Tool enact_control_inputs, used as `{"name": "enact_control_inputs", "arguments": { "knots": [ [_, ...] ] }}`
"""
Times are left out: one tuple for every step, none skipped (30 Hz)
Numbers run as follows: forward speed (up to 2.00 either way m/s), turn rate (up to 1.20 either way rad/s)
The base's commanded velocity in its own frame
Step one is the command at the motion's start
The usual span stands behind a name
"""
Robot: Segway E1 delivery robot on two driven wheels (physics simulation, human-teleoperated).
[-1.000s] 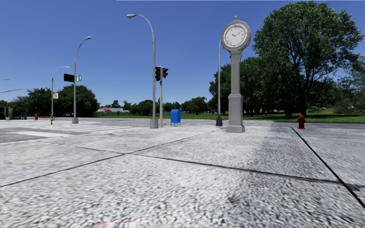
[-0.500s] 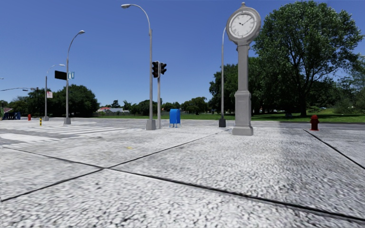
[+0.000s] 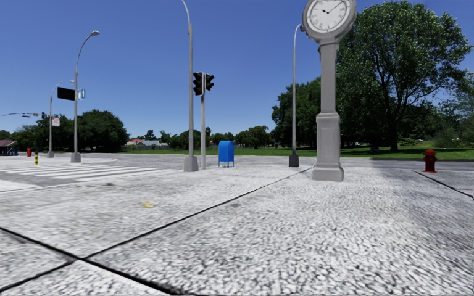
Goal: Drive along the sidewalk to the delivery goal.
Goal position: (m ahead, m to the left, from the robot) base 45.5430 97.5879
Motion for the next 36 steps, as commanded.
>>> {"name": "enact_control_inputs", "arguments": {
  "knots": [
    [1.93, 0.00],
    [1.93, 0.00],
    [1.93, 0.00],
    [1.93, 0.00],
    [1.93, 0.00],
    [1.93, 0.00],
    [1.93, 0.00],
    [1.93, 0.00],
    [1.93, 0.00],
    [1.93, 0.00],
    [1.93, 0.00],
    [1.93, 0.00],
    [1.93, 0.00],
    [1.93, 0.00],
    [1.93, 0.00],
    [1.93, 0.00],
    [1.93, 0.00],
    [1.93, 0.00],
    [1.93, 0.00],
    [1.93, 0.00],
    [1.93, 0.00],
    [1.93, 0.00],
    [1.93, 0.00],
    [1.93, 0.00],
    [1.93, 0.00],
    [1.93, 0.00],
    [1.93, 0.00],
    [1.93, 0.00],
    [1.93, 0.00],
    [1.93, 0.00],
    [1.93, 0.00],
    [1.93, 0.00],
    [1.93, 0.00],
    [1.93, 0.00],
    [1.93, 0.00],
    [1.93, 0.00]
  ]
}}
